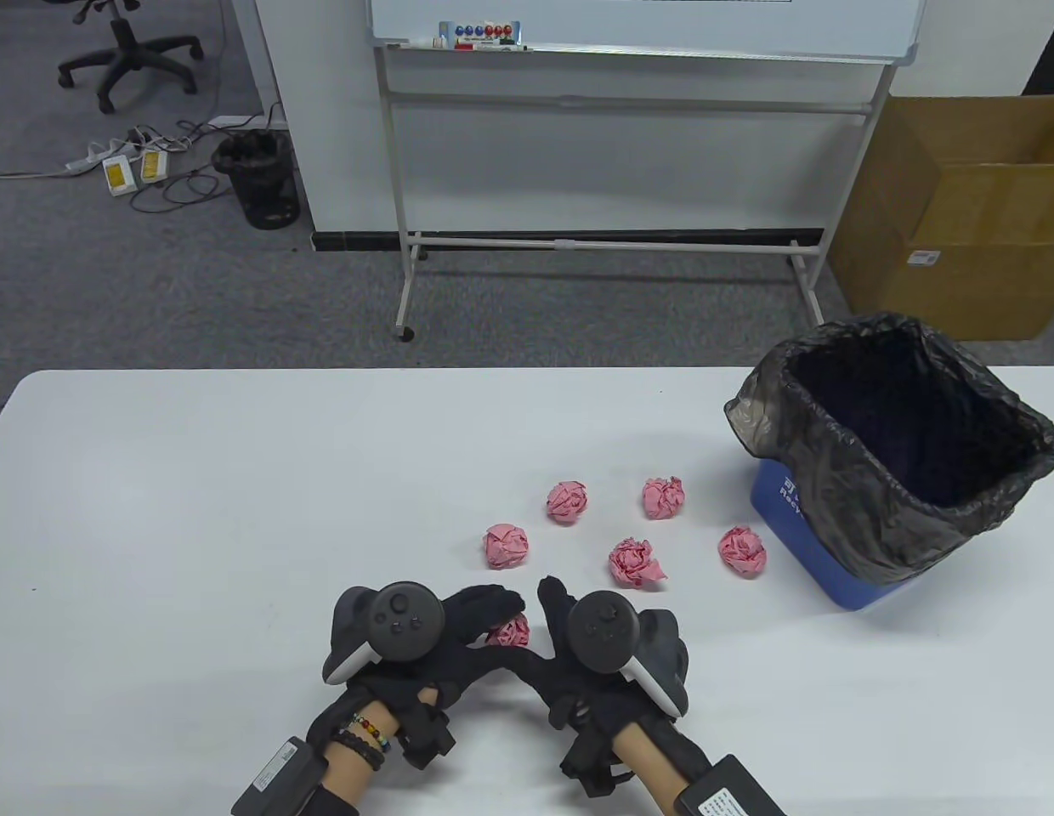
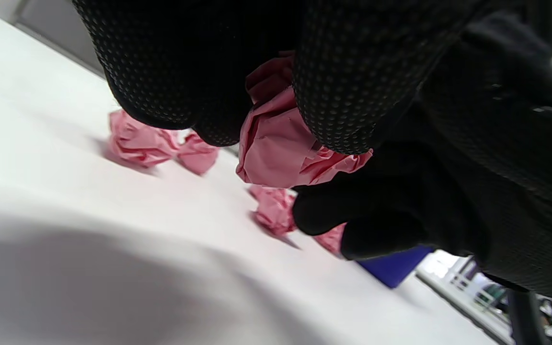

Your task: Toss crumpled papers into recycling bin

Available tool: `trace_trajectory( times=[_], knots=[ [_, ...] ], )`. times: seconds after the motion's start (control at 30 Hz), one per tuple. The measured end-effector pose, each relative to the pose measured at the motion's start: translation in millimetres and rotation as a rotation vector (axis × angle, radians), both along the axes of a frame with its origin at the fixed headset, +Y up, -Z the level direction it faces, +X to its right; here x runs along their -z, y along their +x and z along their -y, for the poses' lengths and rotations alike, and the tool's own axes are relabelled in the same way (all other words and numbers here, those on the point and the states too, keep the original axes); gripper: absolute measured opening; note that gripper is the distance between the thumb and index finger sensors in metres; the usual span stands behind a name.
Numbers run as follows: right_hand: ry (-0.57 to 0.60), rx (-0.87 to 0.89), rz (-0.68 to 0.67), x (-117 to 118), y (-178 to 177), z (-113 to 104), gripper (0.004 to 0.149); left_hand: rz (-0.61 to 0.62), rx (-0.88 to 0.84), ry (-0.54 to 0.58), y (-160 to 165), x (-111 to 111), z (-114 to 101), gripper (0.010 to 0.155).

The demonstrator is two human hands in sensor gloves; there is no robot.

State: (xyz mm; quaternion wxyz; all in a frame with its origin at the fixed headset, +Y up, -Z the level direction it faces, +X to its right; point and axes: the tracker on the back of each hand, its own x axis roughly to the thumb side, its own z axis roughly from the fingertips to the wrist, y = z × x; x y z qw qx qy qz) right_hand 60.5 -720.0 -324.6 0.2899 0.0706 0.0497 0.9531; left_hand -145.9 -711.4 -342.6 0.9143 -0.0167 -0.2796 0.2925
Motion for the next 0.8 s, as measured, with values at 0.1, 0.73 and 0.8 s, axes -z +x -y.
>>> trace_trajectory(
  times=[0.1, 0.73, 0.8],
  knots=[
    [-0.057, 0.038, -0.008, 2, 3, 5, 0.097, 0.034, 0.008, 0.022, 6, -3, -2, 0.062],
    [-0.247, 0.253, 0.051, 14, 16, 15, 0.078, 0.066, 0.050, 0.075, 4, -4, -5, 0.070],
    [-0.270, 0.262, 0.049, 16, 18, 16, 0.077, 0.040, 0.075, 0.087, -3, -2, -6, 0.072]
  ],
)
